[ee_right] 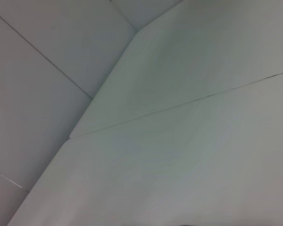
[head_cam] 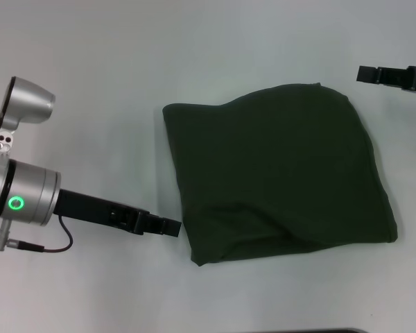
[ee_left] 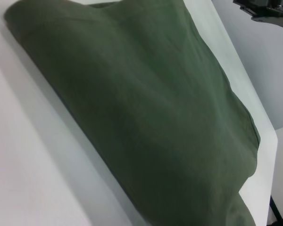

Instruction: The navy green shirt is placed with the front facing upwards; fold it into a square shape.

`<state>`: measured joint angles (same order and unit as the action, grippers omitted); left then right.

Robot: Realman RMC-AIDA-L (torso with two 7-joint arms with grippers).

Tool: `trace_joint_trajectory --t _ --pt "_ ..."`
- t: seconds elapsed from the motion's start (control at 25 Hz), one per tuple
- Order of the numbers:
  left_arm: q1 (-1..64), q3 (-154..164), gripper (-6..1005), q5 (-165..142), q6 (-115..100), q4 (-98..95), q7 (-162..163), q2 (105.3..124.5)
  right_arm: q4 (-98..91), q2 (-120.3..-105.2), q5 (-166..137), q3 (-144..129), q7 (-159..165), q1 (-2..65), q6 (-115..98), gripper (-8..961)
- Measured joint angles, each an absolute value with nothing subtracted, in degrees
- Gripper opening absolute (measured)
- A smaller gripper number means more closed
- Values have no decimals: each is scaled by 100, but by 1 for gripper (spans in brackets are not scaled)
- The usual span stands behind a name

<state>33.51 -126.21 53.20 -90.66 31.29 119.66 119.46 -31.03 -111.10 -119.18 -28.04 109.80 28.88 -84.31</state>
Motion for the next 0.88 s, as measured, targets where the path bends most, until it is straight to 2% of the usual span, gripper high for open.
trace_joint_trajectory --t 0.28,0.52,0.72,0.88 --pt "3330 -12628 93 5310 -9293 3149 12254 11900 -3102 -11091 -11918 -2804 10999 2883 -8433 307" --pt "3313 -12642 273 5306 -9296 3082 12490 11930 -3103 -11065 -11918 -2804 11009 2875 -8442 307" --pt "3334 -12637 505 5317 -9193 3073 12557 12013 -3102 -11064 -11918 -2798 10986 2874 -8435 307" --pt "3356 -12582 623 5302 -9147 3068 12575 12118 -3103 -11060 -11918 -2793 10985 2874 -8430 307"
